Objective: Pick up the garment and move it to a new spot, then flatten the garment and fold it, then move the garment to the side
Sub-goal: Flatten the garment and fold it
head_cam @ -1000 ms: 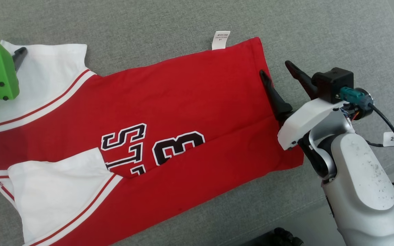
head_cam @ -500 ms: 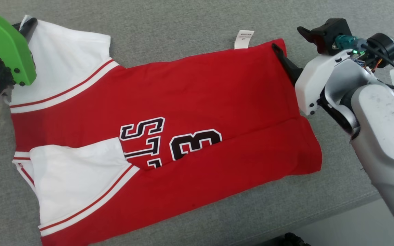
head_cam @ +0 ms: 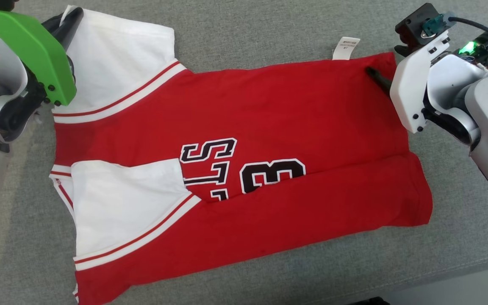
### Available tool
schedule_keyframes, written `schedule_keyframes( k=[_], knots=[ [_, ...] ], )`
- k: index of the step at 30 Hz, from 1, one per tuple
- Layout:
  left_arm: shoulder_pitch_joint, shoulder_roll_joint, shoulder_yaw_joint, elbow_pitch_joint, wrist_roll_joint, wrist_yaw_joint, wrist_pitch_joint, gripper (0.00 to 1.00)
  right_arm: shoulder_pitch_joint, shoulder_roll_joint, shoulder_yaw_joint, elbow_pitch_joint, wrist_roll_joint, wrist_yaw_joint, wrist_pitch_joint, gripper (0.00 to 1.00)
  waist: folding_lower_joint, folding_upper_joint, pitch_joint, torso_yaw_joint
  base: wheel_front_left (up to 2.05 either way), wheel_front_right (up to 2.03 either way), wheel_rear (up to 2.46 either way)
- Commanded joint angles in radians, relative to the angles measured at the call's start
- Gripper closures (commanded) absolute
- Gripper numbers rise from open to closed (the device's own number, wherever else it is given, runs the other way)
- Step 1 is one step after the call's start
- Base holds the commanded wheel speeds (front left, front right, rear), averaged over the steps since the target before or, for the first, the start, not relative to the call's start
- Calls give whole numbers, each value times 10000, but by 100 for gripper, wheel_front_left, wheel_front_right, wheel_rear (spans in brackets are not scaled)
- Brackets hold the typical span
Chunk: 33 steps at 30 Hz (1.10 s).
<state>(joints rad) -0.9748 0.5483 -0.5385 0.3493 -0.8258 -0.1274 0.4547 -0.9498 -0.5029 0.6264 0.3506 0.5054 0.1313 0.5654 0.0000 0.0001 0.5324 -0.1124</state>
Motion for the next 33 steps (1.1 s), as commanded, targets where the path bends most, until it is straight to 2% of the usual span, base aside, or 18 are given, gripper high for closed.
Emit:
schedule_keyframes(
  k=[1,3,4,8,19,25,33],
  knots=[
    [-123,-26,-46,-62,-76,-37,-89,100,-54,-90,206,137,205,-12,102,53,0,-1,34,97,0,0,0],
    [-143,-29,-106,-104,-107,-41,-186,100,-135,-158,363,258,463,-12,80,76,0,-1,41,141,0,0,0],
    [-146,-27,-130,-126,-120,-42,-244,100,-150,-179,442,304,559,-12,71,100,0,-1,40,155,0,0,0],
    [-143,52,-220,-267,-214,-47,-512,100,-348,-272,455,488,764,-13,-532,100,0,-1,18,187,0,0,0],
    [770,493,-141,-1173,-922,-42,-1702,100,70,8,38,1038,242,-13,-2855,100,0,-1,-622,226,0,0,0],
    [2438,1040,97,-2388,-1500,-26,-2390,100,1089,-140,-136,507,34,-13,-3631,100,0,-1,-1204,300,0,0,0],
    [5124,1593,360,-4128,-2046,431,-3229,100,2937,-416,-906,-759,-355,-12,-3771,100,0,-1,-1866,417,0,0,0]
  ],
)
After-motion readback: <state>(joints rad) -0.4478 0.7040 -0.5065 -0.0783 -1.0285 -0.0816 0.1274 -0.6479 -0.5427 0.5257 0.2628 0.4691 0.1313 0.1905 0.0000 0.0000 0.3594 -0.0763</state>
